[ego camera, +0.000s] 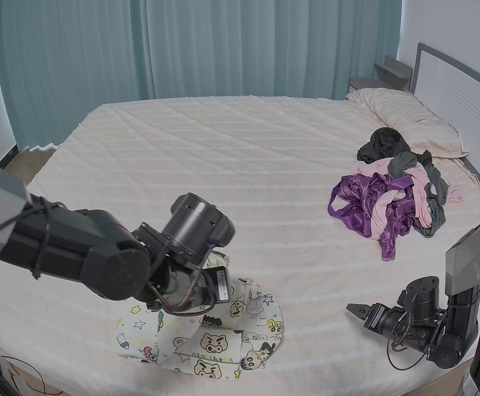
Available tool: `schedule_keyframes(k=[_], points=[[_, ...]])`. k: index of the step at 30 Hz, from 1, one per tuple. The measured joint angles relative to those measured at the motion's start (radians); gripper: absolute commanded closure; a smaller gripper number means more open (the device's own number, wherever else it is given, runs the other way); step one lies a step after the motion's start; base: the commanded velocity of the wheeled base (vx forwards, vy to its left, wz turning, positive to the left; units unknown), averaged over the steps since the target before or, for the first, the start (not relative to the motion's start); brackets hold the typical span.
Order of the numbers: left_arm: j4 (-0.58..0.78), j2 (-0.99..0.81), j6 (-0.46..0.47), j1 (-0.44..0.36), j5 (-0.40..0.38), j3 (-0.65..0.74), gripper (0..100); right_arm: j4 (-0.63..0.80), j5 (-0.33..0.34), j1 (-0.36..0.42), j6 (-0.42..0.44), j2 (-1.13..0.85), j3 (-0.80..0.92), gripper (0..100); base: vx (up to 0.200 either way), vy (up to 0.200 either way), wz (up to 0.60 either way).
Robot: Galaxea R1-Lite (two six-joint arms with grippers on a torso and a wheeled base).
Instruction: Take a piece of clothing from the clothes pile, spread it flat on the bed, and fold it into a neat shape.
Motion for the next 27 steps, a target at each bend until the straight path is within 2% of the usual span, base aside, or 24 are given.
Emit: schedule_keyframes(k=[3, 9, 10, 13, 27], points=[[0.000, 0.037, -0.043, -0.033, -0.002, -0.031, 100, 0.000, 0.000, 0.001, 0.000, 0.004, 0.000, 0, 0.000, 0.000, 0.00], [-0.003, 0.079, -0.072, -0.075, -0.004, -0.068, 100, 0.000, 0.000, 0.002, 0.000, 0.011, 0.000, 0, 0.000, 0.000, 0.00], [-0.003, 0.084, -0.088, -0.077, -0.002, -0.079, 0, 0.000, 0.000, 0.002, 0.000, 0.012, 0.000, 0, 0.000, 0.000, 0.00], [0.003, 0.096, -0.129, -0.081, -0.004, -0.109, 0, 0.000, 0.000, 0.002, -0.001, 0.013, 0.000, 0, 0.000, 0.000, 0.00], [0.018, 0.067, -0.186, -0.120, 0.003, -0.124, 0, 0.000, -0.001, 0.011, 0.000, 0.014, 0.000, 0, 0.000, 0.000, 0.00]])
